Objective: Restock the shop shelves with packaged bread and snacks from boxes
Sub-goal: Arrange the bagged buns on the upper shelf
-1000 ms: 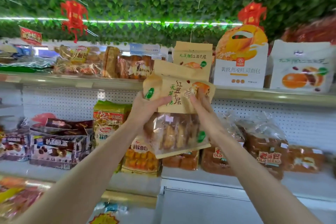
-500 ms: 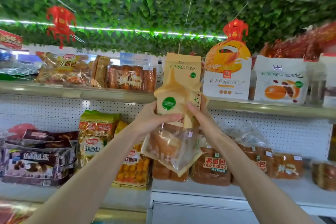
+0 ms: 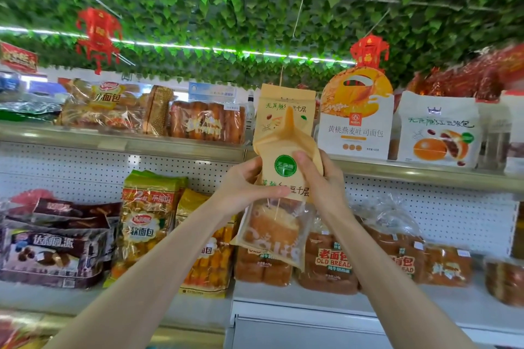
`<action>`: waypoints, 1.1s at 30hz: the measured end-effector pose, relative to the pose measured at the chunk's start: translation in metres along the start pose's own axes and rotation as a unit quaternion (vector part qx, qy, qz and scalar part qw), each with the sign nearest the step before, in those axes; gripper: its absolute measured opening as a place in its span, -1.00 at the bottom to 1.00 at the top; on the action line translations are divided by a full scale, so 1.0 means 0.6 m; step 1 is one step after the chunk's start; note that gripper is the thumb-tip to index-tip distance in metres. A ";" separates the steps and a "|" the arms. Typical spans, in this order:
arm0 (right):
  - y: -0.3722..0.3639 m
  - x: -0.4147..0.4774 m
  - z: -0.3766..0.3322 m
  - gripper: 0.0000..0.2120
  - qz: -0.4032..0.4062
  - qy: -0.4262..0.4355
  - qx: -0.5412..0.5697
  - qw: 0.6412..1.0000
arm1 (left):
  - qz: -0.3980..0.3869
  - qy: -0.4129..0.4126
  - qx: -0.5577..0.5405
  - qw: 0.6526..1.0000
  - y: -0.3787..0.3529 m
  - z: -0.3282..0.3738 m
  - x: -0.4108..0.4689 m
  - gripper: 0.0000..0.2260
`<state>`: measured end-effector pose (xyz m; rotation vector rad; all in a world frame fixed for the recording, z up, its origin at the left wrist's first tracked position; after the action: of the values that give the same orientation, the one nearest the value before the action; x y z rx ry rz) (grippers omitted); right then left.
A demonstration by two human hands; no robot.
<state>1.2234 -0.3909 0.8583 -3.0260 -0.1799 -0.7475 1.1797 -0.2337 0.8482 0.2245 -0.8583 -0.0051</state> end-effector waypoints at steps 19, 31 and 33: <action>0.049 0.019 -0.015 -0.90 0.028 0.016 0.087 0.996 | 0.025 0.093 0.000 0.995 0.023 -0.053 0.028 0.02; 0.058 0.022 -0.040 -0.80 0.044 0.059 0.068 0.995 | 0.083 0.118 -0.085 0.986 0.027 -0.073 0.023 -0.35; 0.056 0.024 -0.039 -0.64 0.100 0.085 0.045 0.990 | 0.106 0.132 -0.072 0.983 0.023 -0.075 0.021 -0.35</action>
<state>1.2290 -0.4238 0.8862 -2.8219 0.0889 -0.9423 1.2207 -0.2128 0.8320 -0.0035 -0.6110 0.1574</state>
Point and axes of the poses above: each hand's wrist, its own x-axis towards the middle knuckle, its own y-axis out of the back of the hand, z = x × y, the point moved 1 cm from there along x, towards the middle knuckle, and after that the axes turned 15 degrees about -y, right-handed, at the moved point
